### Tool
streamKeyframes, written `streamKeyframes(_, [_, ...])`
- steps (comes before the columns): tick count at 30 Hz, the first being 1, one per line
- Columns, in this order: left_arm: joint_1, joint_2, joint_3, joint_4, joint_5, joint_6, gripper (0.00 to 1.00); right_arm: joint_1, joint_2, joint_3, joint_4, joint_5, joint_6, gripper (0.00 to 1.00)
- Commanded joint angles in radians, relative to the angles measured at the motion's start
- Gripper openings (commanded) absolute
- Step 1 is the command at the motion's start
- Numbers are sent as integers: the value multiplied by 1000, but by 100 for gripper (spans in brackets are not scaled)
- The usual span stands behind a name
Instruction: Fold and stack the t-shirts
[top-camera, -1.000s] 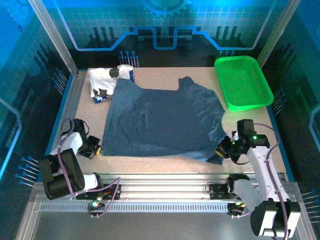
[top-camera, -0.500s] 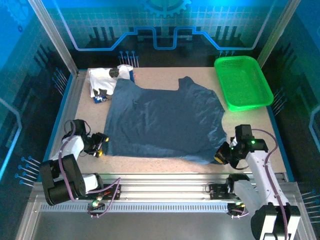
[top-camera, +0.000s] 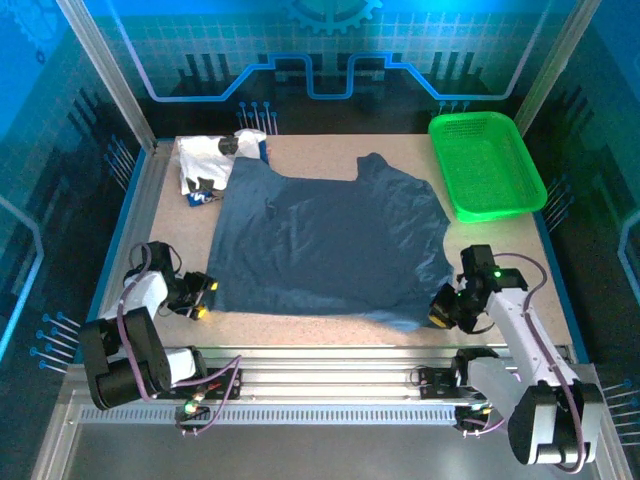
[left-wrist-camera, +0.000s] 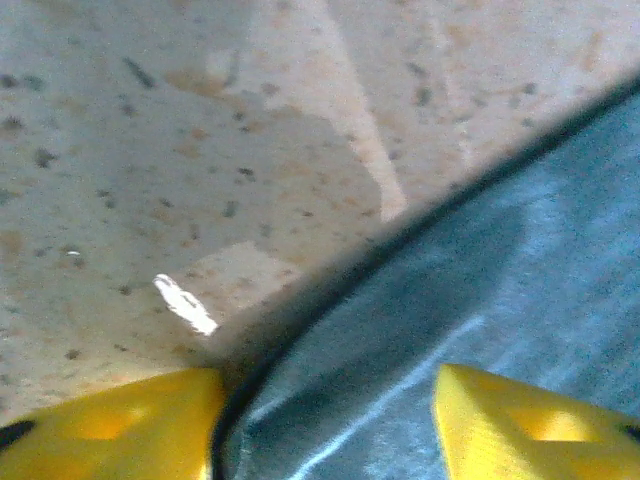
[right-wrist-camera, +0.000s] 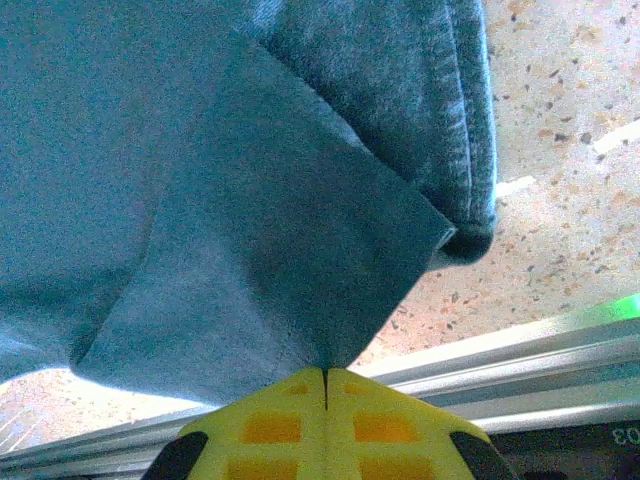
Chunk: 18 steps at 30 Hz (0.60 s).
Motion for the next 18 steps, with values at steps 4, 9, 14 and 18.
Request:
streamKeyframes(4, [-11, 119, -67, 151, 78, 10, 22, 41, 56, -19, 76, 50, -11, 7])
streamKeyframes(9, [-10, 121, -70, 174, 86, 16, 3, 46, 45, -18, 53, 54, -14, 32])
streamKeyframes(14, [-11, 111, -68, 176, 92, 17, 0, 13, -22, -39, 37, 26, 13, 46])
streamKeyframes(18, [-11, 111, -65, 179, 98, 21, 0, -20, -24, -44, 25, 23, 0, 47])
